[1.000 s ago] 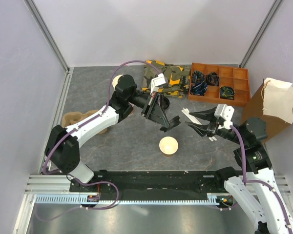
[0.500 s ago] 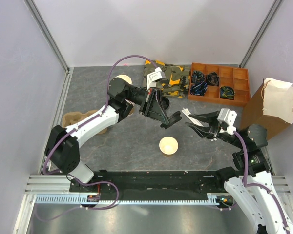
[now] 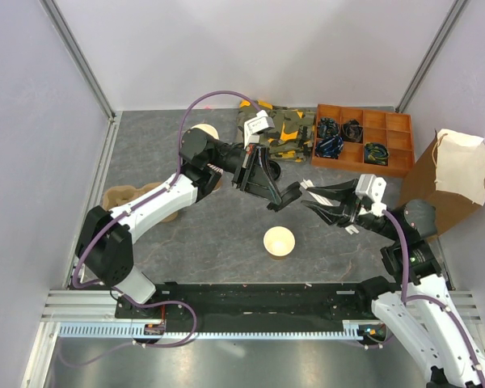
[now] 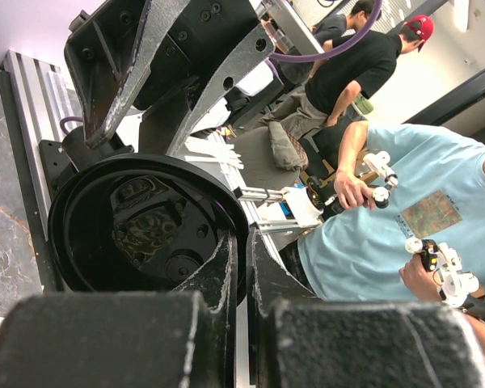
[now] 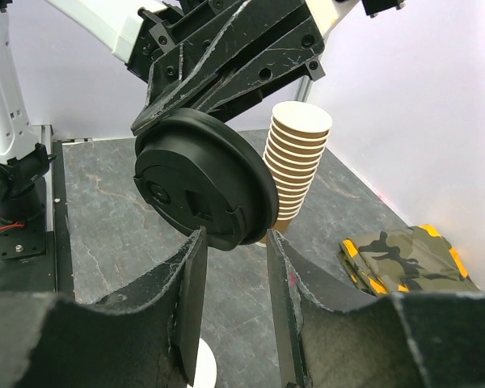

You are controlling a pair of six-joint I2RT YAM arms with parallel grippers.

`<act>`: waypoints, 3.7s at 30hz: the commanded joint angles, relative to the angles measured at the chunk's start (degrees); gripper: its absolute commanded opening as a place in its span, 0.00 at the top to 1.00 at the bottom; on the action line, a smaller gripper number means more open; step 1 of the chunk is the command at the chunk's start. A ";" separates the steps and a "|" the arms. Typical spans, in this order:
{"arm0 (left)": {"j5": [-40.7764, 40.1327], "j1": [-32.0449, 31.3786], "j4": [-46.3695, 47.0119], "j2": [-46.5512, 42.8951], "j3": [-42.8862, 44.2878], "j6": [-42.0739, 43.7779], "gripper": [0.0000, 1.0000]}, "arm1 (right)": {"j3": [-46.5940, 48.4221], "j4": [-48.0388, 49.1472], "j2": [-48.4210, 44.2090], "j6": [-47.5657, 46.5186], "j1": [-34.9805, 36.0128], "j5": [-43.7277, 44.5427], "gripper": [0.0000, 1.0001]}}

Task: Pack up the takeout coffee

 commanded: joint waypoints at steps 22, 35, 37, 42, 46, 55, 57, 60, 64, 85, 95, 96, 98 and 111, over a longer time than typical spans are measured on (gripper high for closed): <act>-0.86 0.02 1.67 -0.13 1.04 -1.51 0.98 | 2.86 0.38 3.63 -3.90 6.65 6.57 0.90; -2.01 0.81 -4.91 -1.79 -0.71 2.52 0.45 | 4.35 -5.25 3.19 -4.87 6.83 8.06 1.00; -2.18 1.78 -7.98 -2.32 -0.98 4.80 0.36 | 4.61 -6.30 2.66 -5.05 6.74 8.59 1.00; -6.38 4.50 -44.46 -5.57 5.13 31.90 0.11 | 5.23 -10.69 1.17 -4.96 6.83 9.47 1.00; -22.43 5.56 -74.16 -5.75 16.50 55.87 0.06 | 5.49 -13.07 0.99 -3.65 6.74 10.96 1.00; -59.87 7.58 -76.66 -17.41 18.63 77.74 0.00 | 9.26 -25.33 4.32 0.75 6.83 16.41 1.00; -66.13 7.32 -75.33 -19.54 16.78 86.35 0.00 | 12.51 -32.62 8.18 0.75 6.83 17.37 1.00; -77.31 5.74 -73.56 -23.23 13.53 94.44 0.00 | 17.26 -41.95 13.99 -0.91 6.74 20.01 1.00; -78.22 2.05 -72.07 -30.78 2.14 111.02 0.00 | 20.78 -50.05 16.98 -4.07 6.74 19.41 1.00; -69.34 -15.88 -67.50 -47.59 -22.51 76.82 0.02 | 34.59 -72.40 41.33 -12.26 7.71 12.10 1.00; -69.60 -11.86 -68.63 -47.93 -27.61 63.12 0.08 | 35.81 -70.46 47.48 -6.98 15.17 23.42 1.00; -68.72 -10.80 -69.34 -48.46 -28.57 61.09 0.07 | 36.95 -70.47 48.44 -7.07 15.44 24.31 1.00; -62.35 -6.16 -69.43 -49.77 -29.98 54.95 0.04 | 38.10 -71.08 49.41 -7.07 16.49 26.42 1.00; -55.18 6.26 -62.22 -52.06 -36.31 50.43 0.00 | 47.67 -80.30 60.84 -11.02 21.07 30.12 1.00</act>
